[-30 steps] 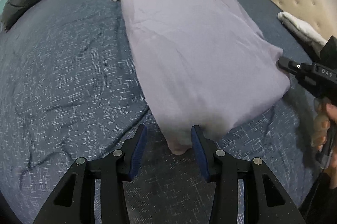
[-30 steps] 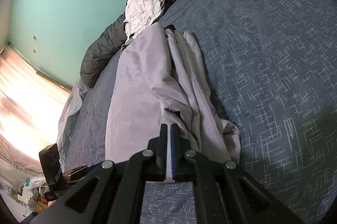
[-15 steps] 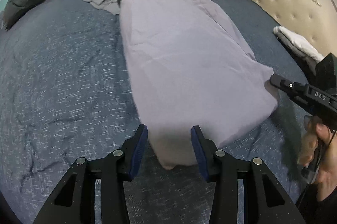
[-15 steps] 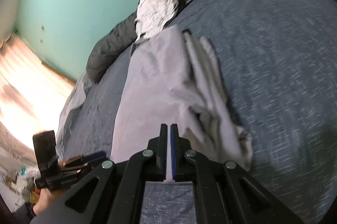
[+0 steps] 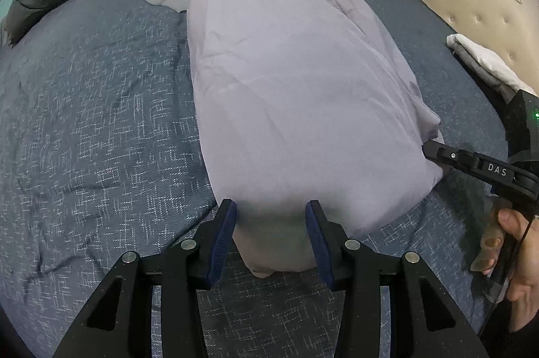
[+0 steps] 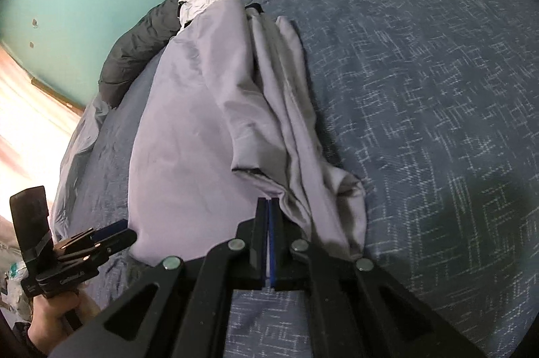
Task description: Fold clothes
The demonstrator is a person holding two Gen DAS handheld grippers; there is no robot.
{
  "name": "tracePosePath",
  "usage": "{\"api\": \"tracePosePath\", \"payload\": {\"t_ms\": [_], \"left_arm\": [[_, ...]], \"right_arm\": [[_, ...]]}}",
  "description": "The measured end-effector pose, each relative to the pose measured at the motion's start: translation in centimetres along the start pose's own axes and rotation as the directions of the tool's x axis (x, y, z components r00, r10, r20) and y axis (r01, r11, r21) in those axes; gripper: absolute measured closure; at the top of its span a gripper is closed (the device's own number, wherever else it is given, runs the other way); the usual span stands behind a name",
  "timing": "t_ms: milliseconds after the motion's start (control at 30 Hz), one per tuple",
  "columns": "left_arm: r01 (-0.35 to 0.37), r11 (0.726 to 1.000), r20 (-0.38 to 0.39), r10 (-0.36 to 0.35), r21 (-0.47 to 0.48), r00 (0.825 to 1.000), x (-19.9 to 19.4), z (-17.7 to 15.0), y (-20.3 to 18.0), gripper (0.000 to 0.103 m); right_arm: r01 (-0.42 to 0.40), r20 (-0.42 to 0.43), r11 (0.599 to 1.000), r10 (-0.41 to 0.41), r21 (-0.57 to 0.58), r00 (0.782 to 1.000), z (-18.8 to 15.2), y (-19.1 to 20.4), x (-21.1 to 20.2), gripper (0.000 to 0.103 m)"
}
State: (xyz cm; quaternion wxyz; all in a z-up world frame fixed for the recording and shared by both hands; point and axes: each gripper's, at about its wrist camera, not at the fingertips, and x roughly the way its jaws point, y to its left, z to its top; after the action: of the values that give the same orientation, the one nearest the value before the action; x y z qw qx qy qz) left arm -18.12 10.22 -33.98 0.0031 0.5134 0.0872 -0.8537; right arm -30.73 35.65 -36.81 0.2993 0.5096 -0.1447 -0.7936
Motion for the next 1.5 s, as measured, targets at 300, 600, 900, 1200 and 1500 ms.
{"api": "tracePosePath", "payload": {"t_ms": [300,600,900,1200,1500], "left_arm": [[0.031,0.999,0.021,-0.031,-0.019,0.999,0.2,0.0,0.9,0.056],[0.101,0.993,0.054,-0.098,-0.055,0.994,0.3,-0.5,2.3,0.051],[0.187,0.978,0.13,-0.174,-0.093,0.976,-1.2,-0.5,4.5,0.05],[0.205,0.97,0.131,-0.188,-0.129,0.973,-0.8,-0.8,8.2,0.049],[0.223,0.965,0.146,-0.203,-0.139,0.968,-2.1,-1.2,8.9,0.048]], "right_arm": [[0.022,0.063,1.0,-0.023,0.015,0.998,0.6,-0.4,-1.8,0.103],[0.025,0.206,0.992,0.0,-0.12,0.979,1.1,3.6,-5.4,0.098],[0.026,0.057,0.952,-0.009,-0.306,0.998,4.4,9.7,0.8,0.098],[0.216,-0.036,0.879,-0.255,-0.426,0.966,5.6,8.9,6.2,0.098],[0.239,-0.028,0.867,-0.279,-0.438,0.96,7.9,9.7,5.7,0.102]]}}
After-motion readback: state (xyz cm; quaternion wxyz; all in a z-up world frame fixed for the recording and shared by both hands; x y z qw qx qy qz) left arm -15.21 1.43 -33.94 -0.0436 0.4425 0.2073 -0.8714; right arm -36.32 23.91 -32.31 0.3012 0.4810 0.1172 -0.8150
